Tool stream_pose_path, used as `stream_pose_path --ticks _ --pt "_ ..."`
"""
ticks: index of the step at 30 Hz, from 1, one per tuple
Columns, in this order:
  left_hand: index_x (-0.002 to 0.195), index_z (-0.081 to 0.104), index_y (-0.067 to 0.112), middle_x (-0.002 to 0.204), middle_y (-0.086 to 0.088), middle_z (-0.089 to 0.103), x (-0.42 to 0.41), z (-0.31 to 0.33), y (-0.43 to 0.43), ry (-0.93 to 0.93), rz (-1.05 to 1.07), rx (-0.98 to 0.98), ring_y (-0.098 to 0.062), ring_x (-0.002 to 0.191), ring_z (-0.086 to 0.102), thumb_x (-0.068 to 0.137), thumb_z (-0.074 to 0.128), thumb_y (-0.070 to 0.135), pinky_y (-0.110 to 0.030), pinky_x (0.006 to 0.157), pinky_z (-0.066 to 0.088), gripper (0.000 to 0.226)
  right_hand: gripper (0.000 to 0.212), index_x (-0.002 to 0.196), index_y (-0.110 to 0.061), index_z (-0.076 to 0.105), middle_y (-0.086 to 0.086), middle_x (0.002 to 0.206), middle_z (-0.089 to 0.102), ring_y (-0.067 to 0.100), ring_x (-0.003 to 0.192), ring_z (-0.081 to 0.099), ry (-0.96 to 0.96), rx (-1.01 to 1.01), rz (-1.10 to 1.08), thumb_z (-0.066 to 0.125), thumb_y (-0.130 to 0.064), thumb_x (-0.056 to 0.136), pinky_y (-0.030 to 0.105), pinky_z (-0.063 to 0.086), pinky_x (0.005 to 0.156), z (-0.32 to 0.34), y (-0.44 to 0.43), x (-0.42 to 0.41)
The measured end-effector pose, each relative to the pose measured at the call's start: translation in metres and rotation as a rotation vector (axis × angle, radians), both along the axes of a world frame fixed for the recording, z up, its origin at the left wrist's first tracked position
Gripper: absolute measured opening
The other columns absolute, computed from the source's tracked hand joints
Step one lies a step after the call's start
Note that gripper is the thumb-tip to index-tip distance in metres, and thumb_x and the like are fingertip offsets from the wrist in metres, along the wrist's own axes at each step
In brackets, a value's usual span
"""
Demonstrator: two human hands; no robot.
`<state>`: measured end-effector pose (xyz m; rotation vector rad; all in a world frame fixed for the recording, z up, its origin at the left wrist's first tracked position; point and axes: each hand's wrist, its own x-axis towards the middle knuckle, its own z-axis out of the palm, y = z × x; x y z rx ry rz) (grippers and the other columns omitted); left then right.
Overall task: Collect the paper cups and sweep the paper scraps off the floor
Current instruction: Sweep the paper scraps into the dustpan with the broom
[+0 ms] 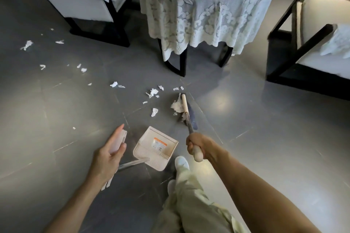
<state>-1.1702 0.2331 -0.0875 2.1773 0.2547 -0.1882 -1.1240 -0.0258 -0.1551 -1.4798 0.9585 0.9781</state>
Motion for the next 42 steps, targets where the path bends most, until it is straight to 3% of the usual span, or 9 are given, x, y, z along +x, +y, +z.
stream_pose_path --ticks 4,12,21,24,26,28,31,38,42 --pt "0.102 0.034 0.083 0.119 -0.02 0.062 0.018 0.003 0.025 -0.015 0.04 0.044 -0.038 0.114 0.056 0.093 0.056 0.012 -0.045 0.093 0.046 0.075 0.018 0.073 -0.005 0.051 0.006 0.053 0.045 0.009 0.032 0.041 0.006 0.092 -0.096 0.042 0.001 0.088 0.018 0.036 0.034 0.016 0.026 0.025" --pt "0.096 0.032 0.086 0.119 -0.02 0.062 0.067 0.013 0.066 0.021 0.077 0.082 -0.04 0.108 0.058 0.095 0.053 0.017 -0.042 0.09 0.045 0.072 0.039 0.13 -0.007 0.046 0.009 0.059 0.046 0.014 0.034 0.04 -0.198 -0.1 0.021 0.037 -0.001 0.092 0.017 0.038 0.035 0.022 0.027 0.064" --pt "0.11 0.038 0.075 0.121 0.008 0.061 0.121 -0.009 0.132 0.041 0.074 0.093 -0.007 0.077 0.064 0.095 0.053 0.016 -0.023 0.081 0.045 0.063 0.025 0.103 0.004 0.053 0.013 0.058 0.057 0.024 0.046 0.055 -0.203 -0.423 0.419 0.04 0.003 0.081 0.033 0.047 0.047 -0.017 0.02 0.155" --pt "0.132 0.041 0.045 0.128 0.013 0.054 0.14 -0.022 0.146 0.055 0.015 0.086 -0.013 0.099 0.064 0.095 0.052 0.011 -0.01 0.081 0.038 0.051 0.01 0.083 -0.002 0.051 0.006 0.049 0.061 0.019 0.042 0.057 -0.154 -0.386 0.506 0.043 0.003 0.08 0.03 0.048 0.048 -0.027 0.048 0.164" --pt "0.137 0.042 0.034 0.127 0.017 0.049 0.155 -0.026 0.156 0.061 -0.038 0.098 -0.008 0.104 0.06 0.096 0.05 0.011 -0.002 0.078 0.035 0.049 0.016 0.093 0.001 0.054 0.01 0.067 0.068 0.023 0.059 0.065 -0.122 -0.369 0.562 0.046 0.002 0.079 0.036 0.054 0.06 -0.027 0.072 0.158" --pt "0.14 0.041 0.032 0.129 0.015 0.051 0.172 -0.03 0.166 0.06 -0.078 0.103 -0.01 0.113 0.056 0.096 0.049 0.012 -0.005 0.08 0.033 0.049 0.035 0.115 0.003 0.051 0.017 0.092 0.068 0.026 0.072 0.066 -0.1 -0.356 0.585 0.046 0.001 0.08 0.037 0.056 0.067 -0.027 0.096 0.147" --pt "0.14 0.039 0.033 0.128 0.003 0.059 0.192 -0.037 0.176 0.061 -0.126 0.123 -0.026 0.108 0.06 0.096 0.048 0.016 -0.018 0.079 0.038 0.048 0.049 0.132 -0.004 0.04 0.015 0.096 0.062 0.019 0.065 0.061 -0.065 -0.29 0.517 0.045 0.001 0.083 0.029 0.054 0.056 -0.018 0.134 0.123" --pt "0.139 0.036 0.041 0.112 -0.018 0.065 0.214 -0.043 0.17 0.068 -0.167 0.055 -0.038 0.096 0.06 0.096 0.046 0.017 -0.035 0.08 0.048 0.05 0.016 0.097 -0.008 0.056 0.01 0.072 0.054 0.016 0.051 0.05 -0.057 -0.16 0.242 0.05 0.001 0.085 0.025 0.044 0.046 0.039 0.159 0.104" --pt "0.14 0.037 0.038 0.118 -0.014 0.064 0.215 -0.043 0.176 0.059 -0.159 0.057 -0.035 0.101 0.061 0.096 0.047 0.018 -0.034 0.084 0.046 0.049 0.02 0.103 -0.01 0.053 0.007 0.071 0.055 0.015 0.049 0.053 -0.124 -0.288 0.266 0.048 -0.002 0.086 0.023 0.043 0.041 0.038 0.166 0.123"
